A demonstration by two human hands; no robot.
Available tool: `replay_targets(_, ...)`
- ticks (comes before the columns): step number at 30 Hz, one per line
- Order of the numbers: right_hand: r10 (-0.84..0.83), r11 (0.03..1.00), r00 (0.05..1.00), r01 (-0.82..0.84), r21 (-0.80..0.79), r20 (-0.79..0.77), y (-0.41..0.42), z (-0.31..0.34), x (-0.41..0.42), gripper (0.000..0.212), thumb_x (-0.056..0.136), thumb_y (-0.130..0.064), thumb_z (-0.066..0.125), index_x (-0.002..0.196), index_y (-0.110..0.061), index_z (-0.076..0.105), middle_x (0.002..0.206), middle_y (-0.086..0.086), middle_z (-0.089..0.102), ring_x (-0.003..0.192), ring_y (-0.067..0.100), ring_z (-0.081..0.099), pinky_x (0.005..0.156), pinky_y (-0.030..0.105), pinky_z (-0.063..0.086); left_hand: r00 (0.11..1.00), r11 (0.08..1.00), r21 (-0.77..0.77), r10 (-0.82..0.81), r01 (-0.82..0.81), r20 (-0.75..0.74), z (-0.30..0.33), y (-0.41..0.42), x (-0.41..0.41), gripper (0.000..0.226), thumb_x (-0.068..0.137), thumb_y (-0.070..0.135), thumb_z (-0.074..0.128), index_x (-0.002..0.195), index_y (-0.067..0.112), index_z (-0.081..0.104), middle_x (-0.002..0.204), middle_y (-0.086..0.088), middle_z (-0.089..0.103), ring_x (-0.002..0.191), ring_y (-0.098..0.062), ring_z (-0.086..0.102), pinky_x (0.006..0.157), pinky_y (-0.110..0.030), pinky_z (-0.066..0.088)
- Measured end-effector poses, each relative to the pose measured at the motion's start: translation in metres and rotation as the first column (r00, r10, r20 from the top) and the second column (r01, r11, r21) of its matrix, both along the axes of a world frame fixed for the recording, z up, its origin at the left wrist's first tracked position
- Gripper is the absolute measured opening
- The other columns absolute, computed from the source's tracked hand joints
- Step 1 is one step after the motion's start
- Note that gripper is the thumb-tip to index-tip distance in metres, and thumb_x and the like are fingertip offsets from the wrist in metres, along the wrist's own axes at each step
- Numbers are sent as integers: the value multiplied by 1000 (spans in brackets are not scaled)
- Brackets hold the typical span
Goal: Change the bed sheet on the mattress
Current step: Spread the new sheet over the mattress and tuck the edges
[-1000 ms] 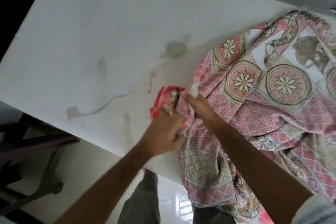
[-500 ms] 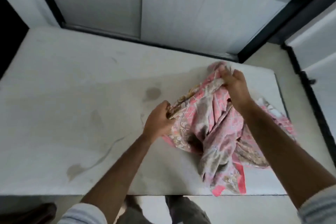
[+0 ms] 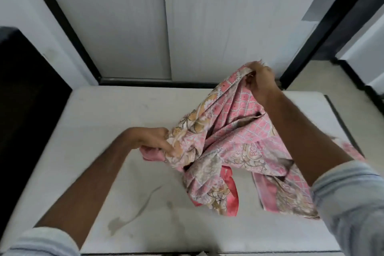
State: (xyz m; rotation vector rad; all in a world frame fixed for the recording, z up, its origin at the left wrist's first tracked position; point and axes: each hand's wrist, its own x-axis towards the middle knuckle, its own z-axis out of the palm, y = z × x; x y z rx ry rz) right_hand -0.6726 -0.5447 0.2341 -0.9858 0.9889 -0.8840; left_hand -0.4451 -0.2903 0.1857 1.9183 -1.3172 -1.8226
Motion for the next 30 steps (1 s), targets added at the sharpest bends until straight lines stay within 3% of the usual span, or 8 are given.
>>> replay_targets(3, 39, 994, 996, -46, 94, 78, -11, -17, 22, 15, 89, -10, 55, 76, -17, 57, 65, -1, 59, 56, 12, 58, 59, 26, 48, 921, 932, -125, 303, -340, -246, 33, 28, 28, 46, 68, 22, 92, 109, 8, 76, 114, -13, 75, 100, -26, 73, 82, -28, 57)
replay_targets(5, 208, 975, 978, -209, 81, 15, -10, -36, 40, 10, 83, -15, 62, 82, -20, 54, 69, -2, 59, 59, 12, 56, 63, 28, 47, 783, 735, -295, 502, -610, -367, 71, 38, 44, 48, 57, 26, 96, 101, 13, 81, 105, -9, 77, 92, -18, 75, 76, -26, 59)
replay_targets(8, 450, 891, 874, -453, 24, -184, 14, -66, 66, 33, 94, -14, 62, 118, -32, 49, 106, -4, 66, 80, 8, 62, 71, 30, 45, 684, 448, -588, 679, -674, -267, 122, 36, 91, 27, 67, 23, 87, 91, 14, 80, 94, -2, 79, 85, -12, 75, 78, -25, 60)
replay_targets(12, 611, 768, 732, -641, -1, -303, 63, -108, 102, 68, 94, 3, 60, 148, -24, 29, 121, 5, 57, 82, 7, 68, 66, 27, 52, 526, 350, -657, 846, -667, -85, 148, 36, 166, 16, 83, 6, 75, 99, 10, 74, 94, -5, 77, 80, -14, 71, 82, -28, 58)
replay_targets(21, 368, 181, -93, -969, 169, -925, 171, -203, 77, 38, 99, -27, 53, 136, -19, 48, 128, 8, 62, 116, 28, 61, 91, 37, 50, 547, 597, -538, 792, -596, 273, 21, 52, 212, 11, 94, 6, 63, 92, 14, 70, 93, -9, 69, 90, -26, 66, 76, -30, 56)
replay_targets(24, 313, 377, -135, -891, 253, -940, 179, -220, 46, 23, 100, -19, 46, 119, -20, 58, 122, 6, 65, 109, 27, 63, 77, 32, 45, 443, 890, -425, 452, -166, 774, -13, 58, 261, 17, 90, 30, 59, 104, 23, 65, 108, -8, 68, 102, -37, 66, 88, -46, 55)
replay_targets(27, 337, 582, -97, -760, 288, -936, 183, -229, 22, 16, 101, -22, 45, 105, -22, 61, 124, 6, 66, 108, 27, 62, 73, 29, 41, 310, 944, -330, 316, -9, 897, -63, 58, 296, 40, 93, 39, 62, 127, 21, 54, 129, -17, 54, 113, -47, 57, 91, -58, 48)
replay_targets(30, 465, 582, -114, -707, 401, -878, 204, -238, 17, 27, 103, -21, 42, 117, -15, 64, 137, 5, 61, 121, 27, 58, 89, 29, 42, 309, 966, -214, 161, 144, 937, -127, 61, 292, 49, 91, 25, 65, 136, 13, 50, 136, -20, 46, 119, -45, 50, 93, -60, 43)
